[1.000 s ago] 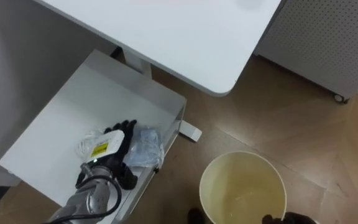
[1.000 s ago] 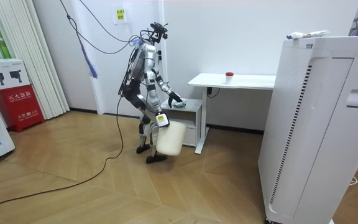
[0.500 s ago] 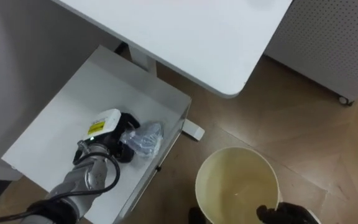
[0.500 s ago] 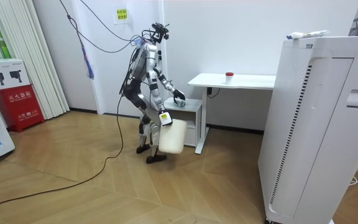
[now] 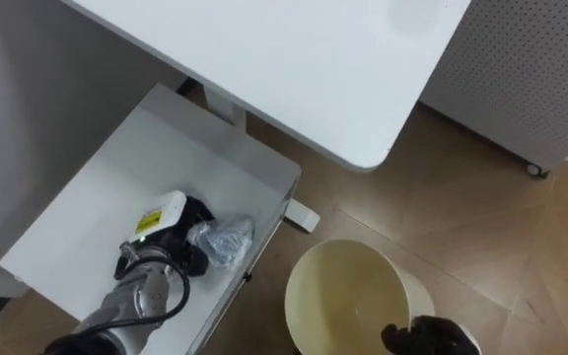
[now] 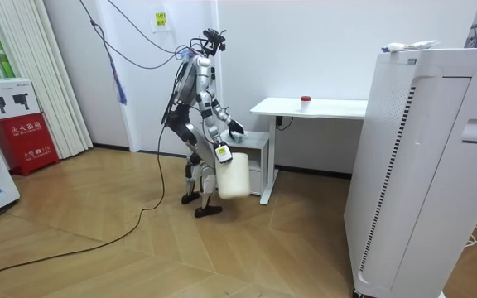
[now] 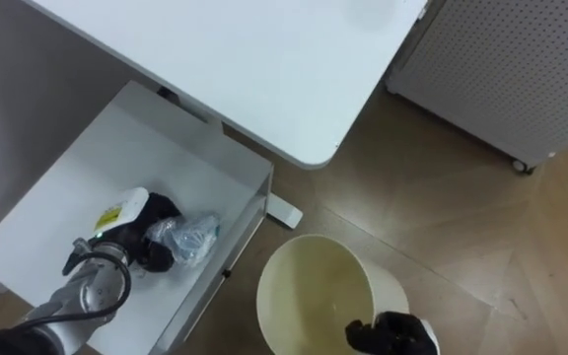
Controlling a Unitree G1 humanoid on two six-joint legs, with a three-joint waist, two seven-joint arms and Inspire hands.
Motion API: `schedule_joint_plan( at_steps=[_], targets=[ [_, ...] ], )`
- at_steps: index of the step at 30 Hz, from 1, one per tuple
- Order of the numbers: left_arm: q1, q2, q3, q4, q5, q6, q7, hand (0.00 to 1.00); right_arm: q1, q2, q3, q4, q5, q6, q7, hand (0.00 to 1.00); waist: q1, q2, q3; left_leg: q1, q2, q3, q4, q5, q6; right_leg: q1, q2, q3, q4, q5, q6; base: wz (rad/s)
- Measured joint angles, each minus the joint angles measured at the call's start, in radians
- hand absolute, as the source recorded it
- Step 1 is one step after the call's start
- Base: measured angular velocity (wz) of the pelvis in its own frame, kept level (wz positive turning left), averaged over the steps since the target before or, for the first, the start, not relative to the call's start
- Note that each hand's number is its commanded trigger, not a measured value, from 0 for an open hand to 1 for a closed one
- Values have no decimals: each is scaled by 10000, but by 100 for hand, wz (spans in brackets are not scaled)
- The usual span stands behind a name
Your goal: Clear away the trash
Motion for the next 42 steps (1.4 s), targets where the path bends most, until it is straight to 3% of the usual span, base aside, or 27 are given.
schedule_joint_plan(
  at_steps=[4,9,15,22,23,24,25,26,35,42],
  targets=[
    [391,-325,-25,-362,-635,-184,-136,100,-17,29,47,-1,-12,-296,0,100,282,0,-1,-13,-9,-4,-9,1,-1,-1,-30,-33,-14,-1,1,3],
    [872,-1133,-39,-358,-755,-345,-331,100,73,389,88,57,-224,-417,103,100,394,-59,-35,261,-313,-6,-435,152,31,124,-215,-37,-70,-37,62,9],
    [1357,-1563,-567,-135,-740,-521,-1040,100,90,787,405,127,-421,-397,465,100,315,-211,-58,378,-338,-5,-493,164,44,292,-204,-47,-183,-7,112,1],
    [1597,-1974,-1249,281,-727,-520,-1722,100,173,970,464,124,-606,-375,660,100,175,-351,-115,379,-310,-17,-475,164,46,382,-139,-57,-384,94,144,-2],
    [1604,-1979,-1306,282,-724,-520,-1823,81,189,975,465,129,-606,-375,677,100,176,-354,-117,405,-311,-15,-473,164,46,402,-143,-55,-378,97,147,0],
    [1632,-1978,-1322,283,-722,-520,-1898,51,201,975,464,128,-605,-377,710,100,177,-356,-118,445,-312,-10,-474,164,47,426,-147,-43,-366,97,147,0],
    [1653,-1976,-1320,284,-722,-520,-1917,12,204,975,464,126,-601,-378,731,100,183,-356,-118,467,-311,-5,-476,164,47,438,-148,-38,-362,97,147,0],
    [1689,-1971,-1318,284,-723,-520,-1946,0,219,982,468,126,-603,-378,795,100,190,-354,-118,498,-308,-3,-480,164,47,468,-147,-35,-361,97,147,0],
    [1740,-1969,-1331,282,-645,-521,-2061,0,251,1001,477,128,-602,-378,880,100,260,-340,-127,573,-299,-8,-473,173,64,523,-147,-46,-339,157,127,0],
    [1752,-1971,-1444,245,-541,-521,-2062,0,260,989,465,218,-561,-396,877,100,281,-251,-187,597,-302,-14,-493,179,72,547,-206,-188,-332,185,101,0]
  ],
)
